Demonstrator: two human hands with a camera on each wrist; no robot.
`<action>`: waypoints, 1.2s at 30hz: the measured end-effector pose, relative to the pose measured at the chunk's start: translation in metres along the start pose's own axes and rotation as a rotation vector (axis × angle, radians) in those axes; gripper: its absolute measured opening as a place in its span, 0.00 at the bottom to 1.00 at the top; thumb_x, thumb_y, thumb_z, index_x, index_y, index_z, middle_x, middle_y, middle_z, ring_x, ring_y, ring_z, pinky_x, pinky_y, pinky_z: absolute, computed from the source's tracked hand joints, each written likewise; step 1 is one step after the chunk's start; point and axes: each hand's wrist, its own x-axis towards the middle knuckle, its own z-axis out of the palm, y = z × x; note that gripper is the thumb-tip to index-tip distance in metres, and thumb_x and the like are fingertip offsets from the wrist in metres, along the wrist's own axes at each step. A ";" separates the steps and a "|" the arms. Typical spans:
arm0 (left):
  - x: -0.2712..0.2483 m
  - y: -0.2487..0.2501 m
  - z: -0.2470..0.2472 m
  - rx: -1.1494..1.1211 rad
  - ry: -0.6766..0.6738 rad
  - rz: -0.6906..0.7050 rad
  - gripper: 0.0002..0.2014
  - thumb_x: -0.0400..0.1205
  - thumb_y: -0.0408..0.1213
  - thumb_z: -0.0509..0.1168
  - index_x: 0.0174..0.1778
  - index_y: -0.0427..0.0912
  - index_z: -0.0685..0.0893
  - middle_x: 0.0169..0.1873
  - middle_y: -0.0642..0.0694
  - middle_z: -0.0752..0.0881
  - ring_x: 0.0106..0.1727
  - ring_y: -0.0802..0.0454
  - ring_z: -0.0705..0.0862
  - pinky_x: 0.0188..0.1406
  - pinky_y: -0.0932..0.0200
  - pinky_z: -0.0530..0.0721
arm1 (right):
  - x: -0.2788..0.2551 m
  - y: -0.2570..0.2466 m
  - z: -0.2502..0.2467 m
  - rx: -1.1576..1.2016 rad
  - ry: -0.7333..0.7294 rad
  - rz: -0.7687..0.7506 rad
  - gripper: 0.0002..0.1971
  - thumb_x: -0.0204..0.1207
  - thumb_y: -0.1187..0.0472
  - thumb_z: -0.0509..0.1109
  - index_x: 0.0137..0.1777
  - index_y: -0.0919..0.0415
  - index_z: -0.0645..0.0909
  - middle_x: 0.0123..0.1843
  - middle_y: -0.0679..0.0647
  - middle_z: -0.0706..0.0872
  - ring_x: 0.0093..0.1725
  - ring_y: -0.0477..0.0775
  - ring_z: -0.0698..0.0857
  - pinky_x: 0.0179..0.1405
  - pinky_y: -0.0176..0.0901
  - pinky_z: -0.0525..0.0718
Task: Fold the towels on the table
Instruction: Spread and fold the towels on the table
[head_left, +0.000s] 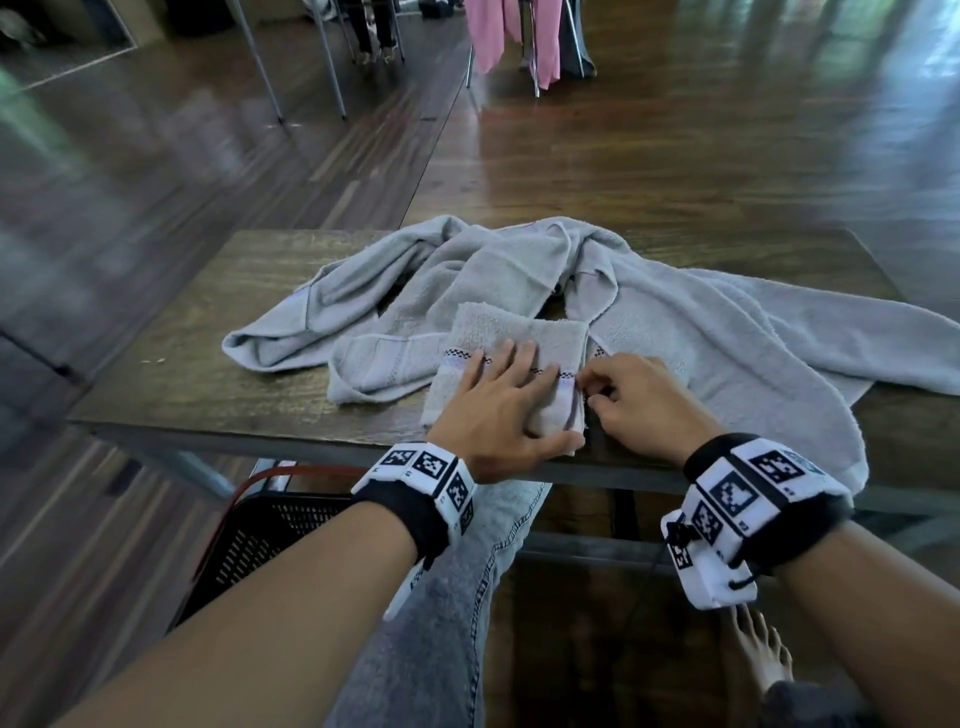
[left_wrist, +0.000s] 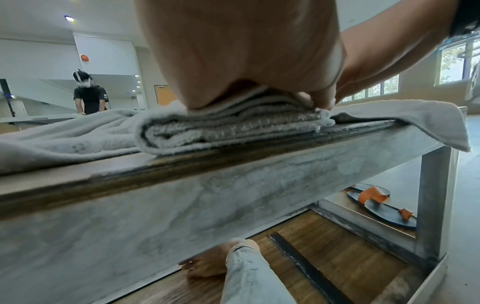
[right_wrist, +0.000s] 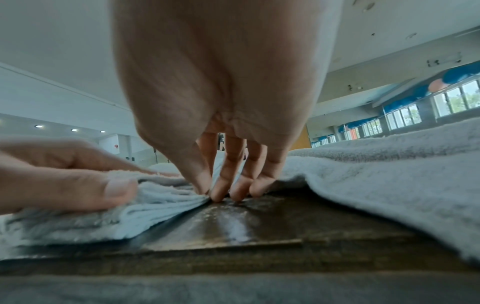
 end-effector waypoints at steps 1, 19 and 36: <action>-0.001 -0.002 -0.002 -0.026 -0.006 0.020 0.41 0.79 0.72 0.50 0.85 0.52 0.61 0.87 0.43 0.52 0.88 0.44 0.46 0.85 0.37 0.41 | 0.000 0.000 0.001 0.003 -0.015 0.001 0.13 0.78 0.67 0.69 0.57 0.53 0.90 0.49 0.49 0.88 0.50 0.51 0.86 0.53 0.46 0.83; 0.014 0.041 -0.005 -0.089 -0.073 -0.023 0.28 0.90 0.54 0.41 0.84 0.46 0.63 0.87 0.43 0.55 0.88 0.50 0.49 0.86 0.41 0.41 | -0.006 0.002 -0.004 0.031 0.057 0.088 0.10 0.82 0.64 0.66 0.58 0.55 0.85 0.51 0.52 0.87 0.49 0.53 0.85 0.52 0.53 0.86; 0.025 -0.014 0.003 0.007 0.076 -0.069 0.29 0.88 0.44 0.46 0.87 0.44 0.52 0.88 0.46 0.50 0.88 0.49 0.43 0.86 0.47 0.39 | 0.012 -0.036 0.034 -0.151 0.177 -0.208 0.20 0.83 0.54 0.62 0.73 0.55 0.74 0.74 0.50 0.76 0.73 0.52 0.73 0.74 0.51 0.71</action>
